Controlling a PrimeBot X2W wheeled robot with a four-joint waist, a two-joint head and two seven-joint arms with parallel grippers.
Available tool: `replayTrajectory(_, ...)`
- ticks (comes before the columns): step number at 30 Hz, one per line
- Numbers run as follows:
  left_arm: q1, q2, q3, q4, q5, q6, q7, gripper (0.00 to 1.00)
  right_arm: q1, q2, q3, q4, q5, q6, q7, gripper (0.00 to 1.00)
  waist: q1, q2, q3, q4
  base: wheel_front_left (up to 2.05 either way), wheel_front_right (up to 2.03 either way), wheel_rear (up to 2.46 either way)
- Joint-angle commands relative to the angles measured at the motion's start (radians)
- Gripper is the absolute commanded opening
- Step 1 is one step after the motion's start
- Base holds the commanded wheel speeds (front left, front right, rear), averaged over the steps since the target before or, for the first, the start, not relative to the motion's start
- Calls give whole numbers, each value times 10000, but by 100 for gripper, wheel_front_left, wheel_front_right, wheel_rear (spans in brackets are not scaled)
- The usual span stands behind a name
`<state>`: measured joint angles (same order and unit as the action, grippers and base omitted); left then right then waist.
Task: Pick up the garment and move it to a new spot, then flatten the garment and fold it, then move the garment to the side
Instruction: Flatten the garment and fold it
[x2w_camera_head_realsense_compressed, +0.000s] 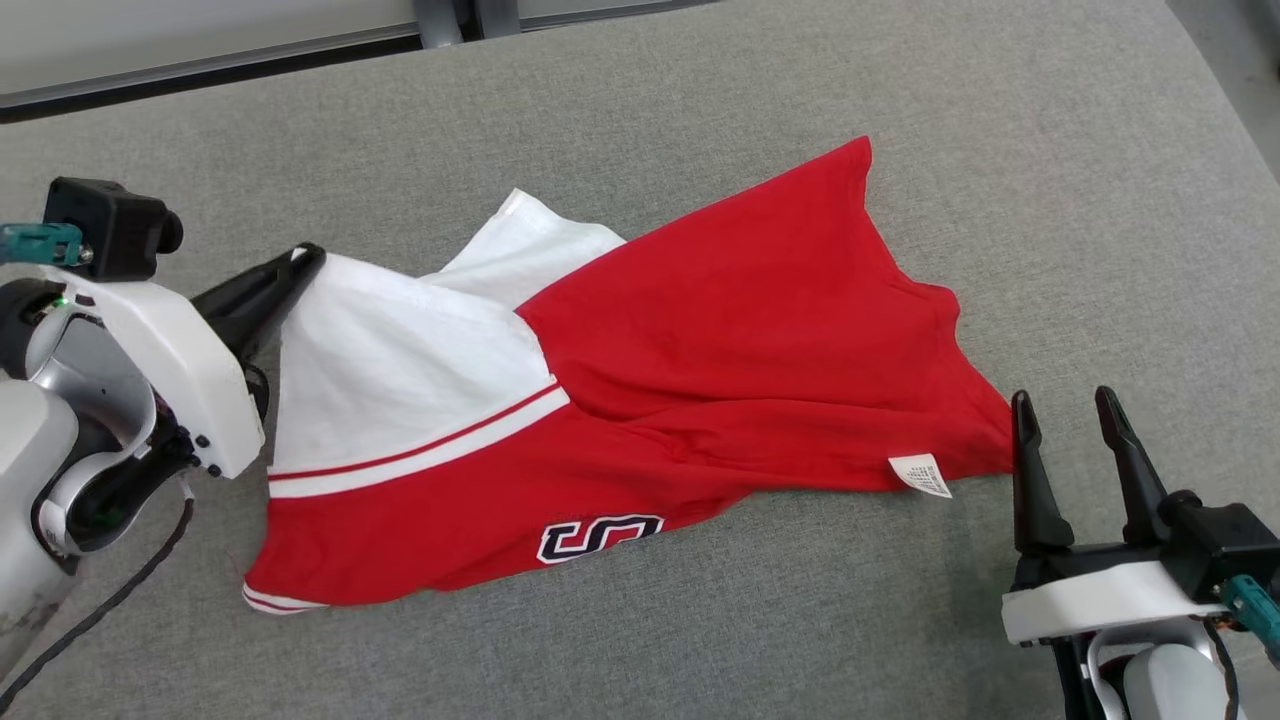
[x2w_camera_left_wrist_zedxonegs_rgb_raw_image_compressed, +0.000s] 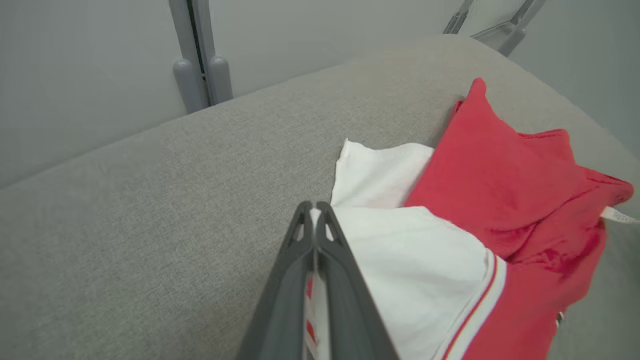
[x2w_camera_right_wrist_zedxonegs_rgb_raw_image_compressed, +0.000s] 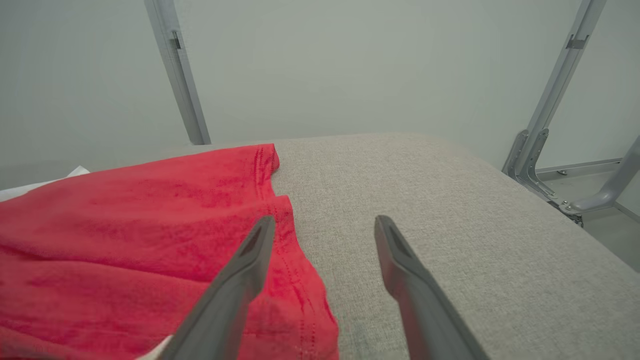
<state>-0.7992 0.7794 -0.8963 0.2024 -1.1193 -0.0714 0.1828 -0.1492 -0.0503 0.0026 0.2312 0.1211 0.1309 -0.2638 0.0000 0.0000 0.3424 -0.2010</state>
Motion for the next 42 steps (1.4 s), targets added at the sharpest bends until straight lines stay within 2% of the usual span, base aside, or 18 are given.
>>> replayTrajectory(1, 233, 143, 104, -261, 394, 11, -647, 0, 142, -79, -79, 158, -4, -3, -8, 100, 0, 0, -65, 74, 0, 0, 0)
replayTrajectory(9, 1081, 500, 92, -1119, 1059, 441, -1972, 0, 356, -454, 354, 1438, 523, -3, -8, 100, 0, 0, -227, 358, 0, 0, 0)
replayTrajectory(19, 1392, 697, 218, -1551, 1093, 726, -2374, 0, -105, -1063, 1274, 2161, 1130, -3, -8, 100, 0, 0, -162, 561, 0, 0, 0)
replayTrajectory(20, 1403, 689, 224, -1545, 1085, 726, -2402, 0, -145, -1093, 1362, 2152, 1161, -3, -9, 67, 0, 0, -158, 561, 0, 0, 0)
replayTrajectory(22, 1420, 670, 224, -1517, 1073, 723, -2440, 0, -186, -1170, 1539, 2087, 1145, -3, -8, 11, 0, 0, -152, 558, 0, 0, 0)
replayTrajectory(23, 1421, 669, 220, -1500, 1086, 723, -2462, 0, -180, -1167, 1566, 2051, 1158, -3, -8, 0, 0, 0, -152, 555, 0, 0, 0)
replayTrajectory(34, 1119, 714, 348, -1371, 1517, 631, -3046, 0, -47, -1532, 1697, 1193, 1740, -3, -9, 0, 0, 0, -450, 484, 0, 0, 0)
replayTrajectory(37, 731, 761, 459, -1344, 1924, 549, -3392, 0, -311, -1779, 1710, 715, 2214, -3, -9, 0, 0, 0, -623, 453, 0, 0, 0)
replayTrajectory(42, -536, 842, 725, -1280, 2738, 272, -3650, 0, -1402, -2645, 1889, -74, 3178, -3, -7, 0, 0, 0, -816, 428, 0, 0, 0)
